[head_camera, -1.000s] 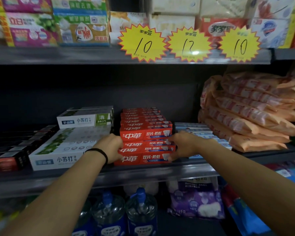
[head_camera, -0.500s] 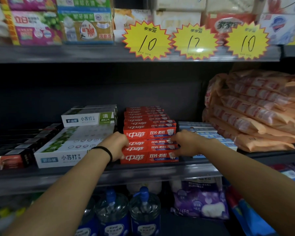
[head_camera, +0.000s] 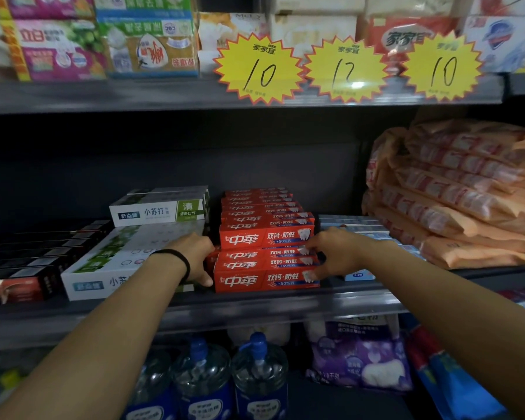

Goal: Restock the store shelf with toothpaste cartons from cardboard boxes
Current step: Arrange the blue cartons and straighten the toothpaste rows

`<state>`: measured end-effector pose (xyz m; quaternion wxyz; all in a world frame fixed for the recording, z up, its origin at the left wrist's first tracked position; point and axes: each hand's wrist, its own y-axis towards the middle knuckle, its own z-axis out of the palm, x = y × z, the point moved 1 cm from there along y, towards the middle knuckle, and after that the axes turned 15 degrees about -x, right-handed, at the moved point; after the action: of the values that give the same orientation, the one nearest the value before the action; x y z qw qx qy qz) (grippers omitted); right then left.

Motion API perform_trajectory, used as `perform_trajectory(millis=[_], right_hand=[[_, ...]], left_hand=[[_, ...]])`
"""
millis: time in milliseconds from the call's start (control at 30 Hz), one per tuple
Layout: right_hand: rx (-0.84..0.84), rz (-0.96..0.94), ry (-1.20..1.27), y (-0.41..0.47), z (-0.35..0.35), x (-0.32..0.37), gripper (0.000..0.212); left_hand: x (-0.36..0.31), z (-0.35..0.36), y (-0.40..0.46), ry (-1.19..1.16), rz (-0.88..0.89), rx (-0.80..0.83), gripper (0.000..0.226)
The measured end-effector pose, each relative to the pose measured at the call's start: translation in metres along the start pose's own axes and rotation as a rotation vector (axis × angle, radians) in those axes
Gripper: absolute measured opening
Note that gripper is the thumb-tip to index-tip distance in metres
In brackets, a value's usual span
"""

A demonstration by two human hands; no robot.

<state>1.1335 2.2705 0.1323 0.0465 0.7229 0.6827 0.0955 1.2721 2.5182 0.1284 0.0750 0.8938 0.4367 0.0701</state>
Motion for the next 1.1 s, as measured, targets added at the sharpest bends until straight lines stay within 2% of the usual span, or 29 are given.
perform_trajectory(millis=[300, 433, 633, 900, 1100], right_hand=[[0.046, -0.009, 0.072, 0.011, -0.011, 0.003, 0.064], [0.030, 0.004, 0.180, 0.011, -0.021, -0.002, 0.050], [-0.087, 0.049, -0.037, 0.022, -0.026, -0.020, 0.032], [-0.214, 0.192, -0.107, 0.030, -0.020, -0.031, 0.042], [-0.206, 0.194, -0.105, 0.031, -0.019, -0.026, 0.032]], left_hand=[[0.002, -0.001, 0.005, -0.009, -0.020, 0.022, 0.066], [0.001, 0.000, 0.005, -0.080, -0.009, 0.020, 0.055], [-0.003, -0.002, 0.004, -0.108, 0.015, 0.030, 0.056], [-0.005, -0.005, 0.003, -0.173, 0.050, 0.074, 0.057], [-0.007, -0.006, 0.003, -0.213, 0.048, 0.086, 0.061]])
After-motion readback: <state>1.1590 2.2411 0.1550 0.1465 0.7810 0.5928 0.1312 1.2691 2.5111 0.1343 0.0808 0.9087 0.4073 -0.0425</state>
